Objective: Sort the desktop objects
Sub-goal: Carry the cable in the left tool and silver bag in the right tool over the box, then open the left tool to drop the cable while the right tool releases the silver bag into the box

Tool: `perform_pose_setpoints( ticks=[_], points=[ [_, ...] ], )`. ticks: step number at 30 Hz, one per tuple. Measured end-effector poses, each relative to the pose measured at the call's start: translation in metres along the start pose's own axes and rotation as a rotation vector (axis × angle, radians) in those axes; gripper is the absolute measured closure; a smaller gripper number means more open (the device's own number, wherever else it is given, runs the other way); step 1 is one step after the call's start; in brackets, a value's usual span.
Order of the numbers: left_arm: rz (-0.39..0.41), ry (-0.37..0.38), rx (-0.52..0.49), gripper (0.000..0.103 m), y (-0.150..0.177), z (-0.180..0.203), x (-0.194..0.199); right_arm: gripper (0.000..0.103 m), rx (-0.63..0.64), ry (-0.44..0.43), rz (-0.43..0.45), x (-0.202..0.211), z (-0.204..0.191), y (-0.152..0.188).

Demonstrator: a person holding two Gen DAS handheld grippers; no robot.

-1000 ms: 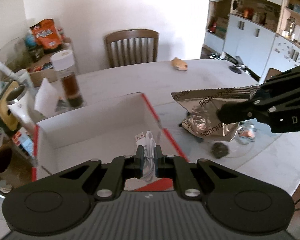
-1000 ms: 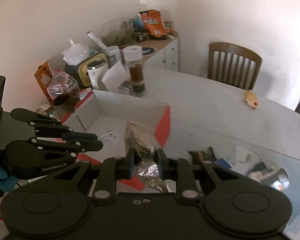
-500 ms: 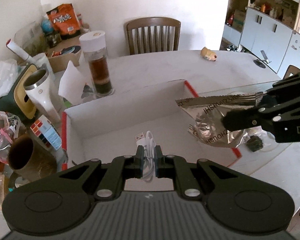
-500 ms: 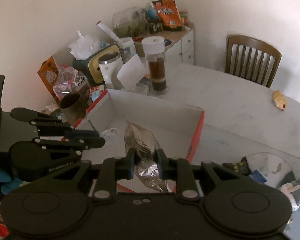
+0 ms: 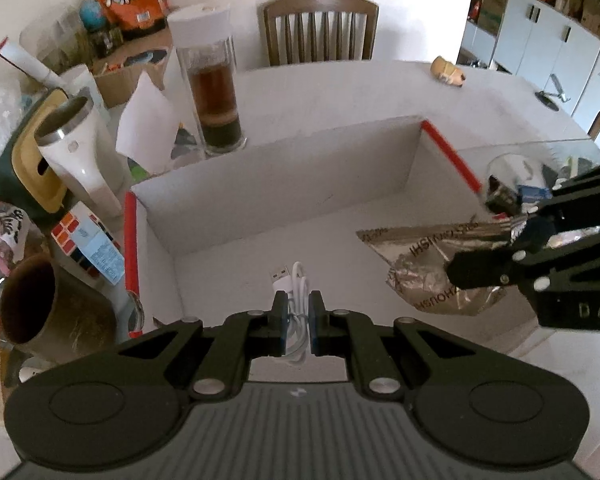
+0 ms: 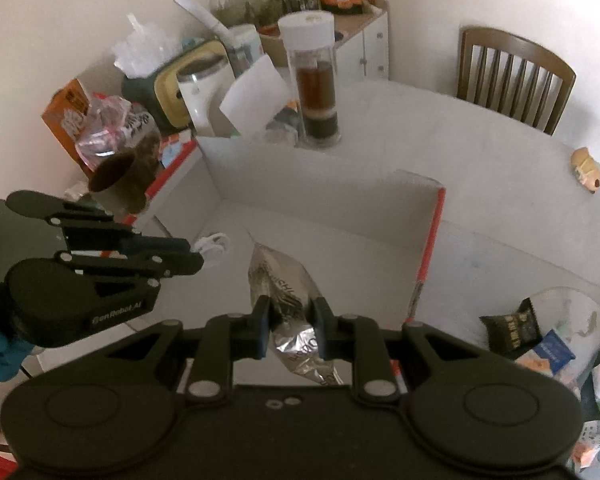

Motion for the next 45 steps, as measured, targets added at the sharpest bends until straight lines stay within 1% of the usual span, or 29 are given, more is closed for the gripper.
perform_pose_setpoints(
  ticks=[3, 9, 13, 16, 26, 33, 38, 45],
  points=[
    [-0.029, 0.004, -0.003, 0.094, -0.001, -0.005, -0.013, 0.082, 0.003, 0.009, -0.024, -0.013, -0.002, 0.001],
    [-0.062, -0.011, -0.049, 0.094, 0.000, -0.007, -0.032, 0.082, 0.020, 0.035, -0.059, -0.034, -0.002, 0.004],
    [-0.092, -0.015, -0.048, 0.094, 0.000, -0.011, -0.044, 0.082, 0.026, 0.047, -0.085, -0.048, 0.000, 0.007],
    [-0.118, -0.011, -0.050, 0.094, 0.002, -0.013, -0.052, 0.082, 0.023, 0.036, -0.105, -0.056, -0.001, 0.009],
    [-0.188, -0.002, -0.082, 0.094, 0.003, -0.007, -0.068, 0.082, 0.042, 0.041, -0.136, -0.066, -0.005, 0.018],
    [-0.244, 0.024, -0.054, 0.094, 0.005, -0.010, -0.081, 0.082, 0.048, 0.026, -0.147, -0.073, -0.007, 0.019],
    [-0.279, 0.023, -0.050, 0.094, 0.007, -0.010, -0.087, 0.077, 0.036, 0.004, -0.152, -0.072, -0.007, 0.018],
    [-0.273, 0.012, -0.043, 0.094, 0.007, -0.009, -0.084, 0.069, 0.033, -0.018, -0.141, -0.061, -0.004, 0.016]
  ],
)
Point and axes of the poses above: each gripper's, at about its wrist camera, not at the fingertips, and x roughly against the way its jaws point, z to its right, y to its underside, the point moved 1 cm from there along -x, roughly the way its jaws point, and after that the axes turned 5 degrees about z, right-handed, at the moved point
